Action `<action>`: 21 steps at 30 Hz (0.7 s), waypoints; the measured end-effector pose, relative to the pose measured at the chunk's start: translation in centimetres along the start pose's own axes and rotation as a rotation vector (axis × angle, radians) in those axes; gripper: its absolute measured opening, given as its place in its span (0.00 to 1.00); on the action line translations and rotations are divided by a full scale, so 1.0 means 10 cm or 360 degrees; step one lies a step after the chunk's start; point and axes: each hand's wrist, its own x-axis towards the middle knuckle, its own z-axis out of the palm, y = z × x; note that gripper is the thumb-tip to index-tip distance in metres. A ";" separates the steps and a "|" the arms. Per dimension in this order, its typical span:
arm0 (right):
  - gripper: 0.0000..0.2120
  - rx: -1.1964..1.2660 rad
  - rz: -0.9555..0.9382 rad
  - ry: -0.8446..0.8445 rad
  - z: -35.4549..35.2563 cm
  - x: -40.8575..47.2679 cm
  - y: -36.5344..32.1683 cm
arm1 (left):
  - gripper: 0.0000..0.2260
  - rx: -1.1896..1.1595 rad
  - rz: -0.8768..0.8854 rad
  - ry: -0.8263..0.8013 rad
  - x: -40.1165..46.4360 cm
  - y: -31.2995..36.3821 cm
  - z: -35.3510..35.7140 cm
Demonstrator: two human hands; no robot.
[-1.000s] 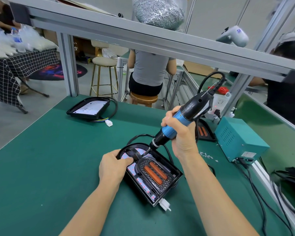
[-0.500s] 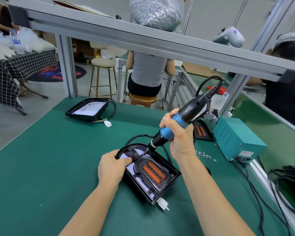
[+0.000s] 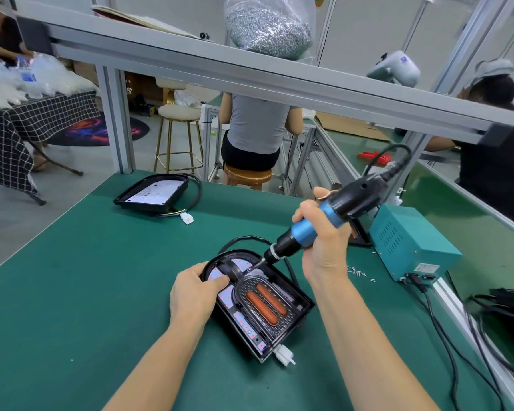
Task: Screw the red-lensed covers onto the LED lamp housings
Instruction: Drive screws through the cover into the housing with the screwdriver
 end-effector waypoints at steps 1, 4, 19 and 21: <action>0.14 0.0016 -0.0025 0.0070 -0.03 0.00 -0.02 | 0.08 0.0010 0.0013 0.0009 0.00 0.00 0.00; 0.15 0.0139 -0.0079 0.0209 -0.13 0.00 -0.12 | 0.09 0.0052 0.0065 0.0057 0.00 -0.01 0.01; 0.13 0.0313 -0.0441 0.0530 -0.76 -0.38 -0.83 | 0.08 0.0834 0.0277 0.0376 -0.14 0.02 0.00; 0.13 0.0315 -0.0476 0.0589 -0.85 -0.45 -0.87 | 0.12 0.0963 0.0288 0.0336 -0.14 0.03 0.01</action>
